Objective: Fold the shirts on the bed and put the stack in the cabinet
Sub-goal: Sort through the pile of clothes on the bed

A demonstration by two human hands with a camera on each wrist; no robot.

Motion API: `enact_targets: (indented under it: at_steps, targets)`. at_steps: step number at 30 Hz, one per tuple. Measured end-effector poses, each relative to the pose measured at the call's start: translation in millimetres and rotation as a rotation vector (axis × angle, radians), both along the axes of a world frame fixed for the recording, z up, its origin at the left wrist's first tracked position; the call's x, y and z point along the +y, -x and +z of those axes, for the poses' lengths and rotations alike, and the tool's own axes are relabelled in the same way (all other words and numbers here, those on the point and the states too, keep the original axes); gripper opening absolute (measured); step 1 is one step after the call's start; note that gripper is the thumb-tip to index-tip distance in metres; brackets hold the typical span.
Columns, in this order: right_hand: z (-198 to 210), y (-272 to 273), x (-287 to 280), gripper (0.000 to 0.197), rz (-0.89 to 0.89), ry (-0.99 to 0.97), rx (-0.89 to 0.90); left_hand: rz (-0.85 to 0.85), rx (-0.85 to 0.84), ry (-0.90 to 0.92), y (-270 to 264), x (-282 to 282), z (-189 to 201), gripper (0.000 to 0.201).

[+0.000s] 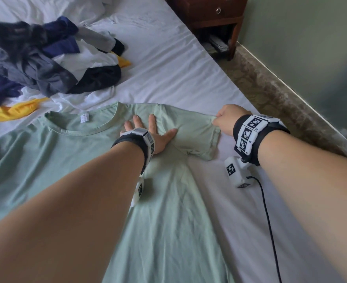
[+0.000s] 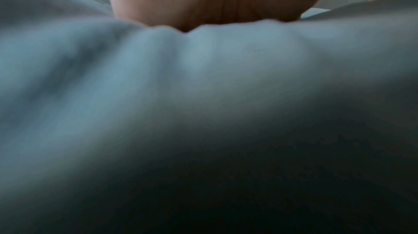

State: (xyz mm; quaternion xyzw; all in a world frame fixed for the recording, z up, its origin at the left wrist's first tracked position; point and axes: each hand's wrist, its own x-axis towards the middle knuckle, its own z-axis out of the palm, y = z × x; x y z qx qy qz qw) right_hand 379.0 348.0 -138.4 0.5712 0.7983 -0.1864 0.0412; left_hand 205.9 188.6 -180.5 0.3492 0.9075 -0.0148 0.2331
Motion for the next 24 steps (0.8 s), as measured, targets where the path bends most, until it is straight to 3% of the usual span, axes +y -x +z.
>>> enact_targets:
  at_steps: [3,5,8,11,15,18,24]
  targets:
    - [16,1,-10,0.01,0.019,-0.019,0.119,0.002,-0.037,-0.006,-5,-1,4,0.106]
    - [37,8,-27,0.012,0.062,-0.048,0.159,0.036,-0.123,-0.066,-3,-8,17,0.093]
    - [67,28,-48,0.024,0.137,-0.088,0.187,0.049,-0.28,-0.269,13,-26,48,0.061]
    - [86,57,-74,0.029,0.176,-0.117,0.249,0.103,-0.238,-0.464,39,-71,75,0.053]
    - [88,97,-124,0.016,0.283,-0.019,0.327,0.119,0.012,-0.126,62,-163,68,0.067]
    - [70,115,-148,0.024,0.364,-0.037,0.231,0.162,0.009,0.056,70,-218,47,0.085]
    - [-10,96,-164,0.08,0.506,0.06,-0.155,0.167,-0.06,0.106,73,-222,31,0.089]
